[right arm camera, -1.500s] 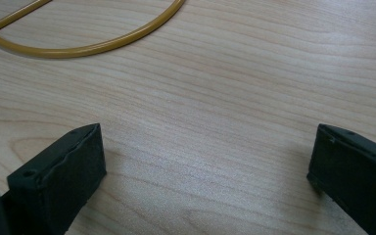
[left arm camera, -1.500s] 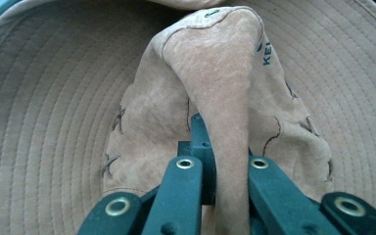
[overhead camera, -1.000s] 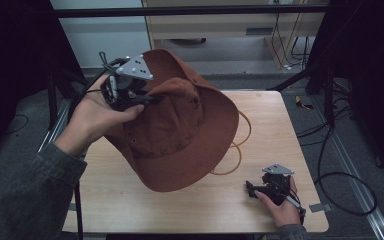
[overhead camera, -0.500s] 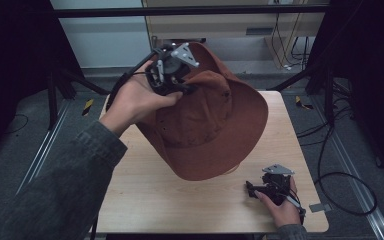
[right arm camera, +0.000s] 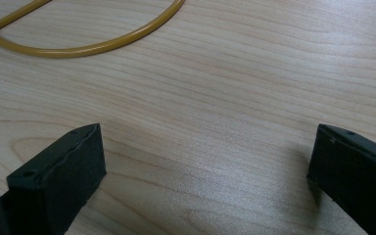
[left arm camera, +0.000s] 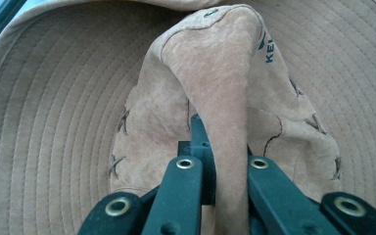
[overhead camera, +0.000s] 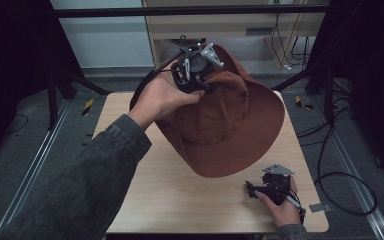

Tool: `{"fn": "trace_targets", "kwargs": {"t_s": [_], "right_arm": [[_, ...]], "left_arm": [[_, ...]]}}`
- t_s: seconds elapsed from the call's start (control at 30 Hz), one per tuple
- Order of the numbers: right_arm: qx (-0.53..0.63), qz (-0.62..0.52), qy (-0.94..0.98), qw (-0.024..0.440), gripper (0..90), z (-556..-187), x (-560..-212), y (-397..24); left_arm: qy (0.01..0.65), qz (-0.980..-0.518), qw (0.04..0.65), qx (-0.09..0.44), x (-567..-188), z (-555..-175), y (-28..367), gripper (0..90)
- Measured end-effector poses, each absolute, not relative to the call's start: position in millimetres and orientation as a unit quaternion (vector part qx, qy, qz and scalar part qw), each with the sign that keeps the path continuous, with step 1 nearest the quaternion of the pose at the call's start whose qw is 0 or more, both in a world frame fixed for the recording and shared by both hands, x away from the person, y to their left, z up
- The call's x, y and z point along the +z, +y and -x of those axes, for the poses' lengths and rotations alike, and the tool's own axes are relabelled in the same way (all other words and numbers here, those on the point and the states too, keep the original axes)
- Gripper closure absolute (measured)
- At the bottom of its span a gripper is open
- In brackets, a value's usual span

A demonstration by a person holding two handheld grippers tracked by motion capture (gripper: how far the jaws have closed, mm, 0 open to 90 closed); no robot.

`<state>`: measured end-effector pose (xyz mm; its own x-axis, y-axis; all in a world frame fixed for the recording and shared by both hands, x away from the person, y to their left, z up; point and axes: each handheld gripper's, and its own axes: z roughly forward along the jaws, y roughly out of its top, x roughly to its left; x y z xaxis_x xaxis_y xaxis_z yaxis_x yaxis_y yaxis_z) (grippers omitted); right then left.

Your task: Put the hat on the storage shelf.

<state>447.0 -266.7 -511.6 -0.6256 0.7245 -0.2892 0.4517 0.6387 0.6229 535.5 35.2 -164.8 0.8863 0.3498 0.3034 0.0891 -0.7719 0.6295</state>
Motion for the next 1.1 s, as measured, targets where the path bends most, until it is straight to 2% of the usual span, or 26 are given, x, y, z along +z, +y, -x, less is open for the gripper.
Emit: {"fn": "trace_targets", "kwargs": {"t_s": [0.4, 1.1], "right_arm": [[0.255, -0.341, 0.865, 0.267, 0.5, -446.9, -511.7, -266.6], [0.255, -0.342, 0.865, 0.263, 0.5, -446.3, -511.6, -266.4]], "left_arm": [[0.129, -0.918, 0.320, 0.196, -172.4, -555.3, 16.1, 88.8], [0.132, -0.933, 0.291, 0.167, -203.7, -581.3, -16.8, 88.5]]}}
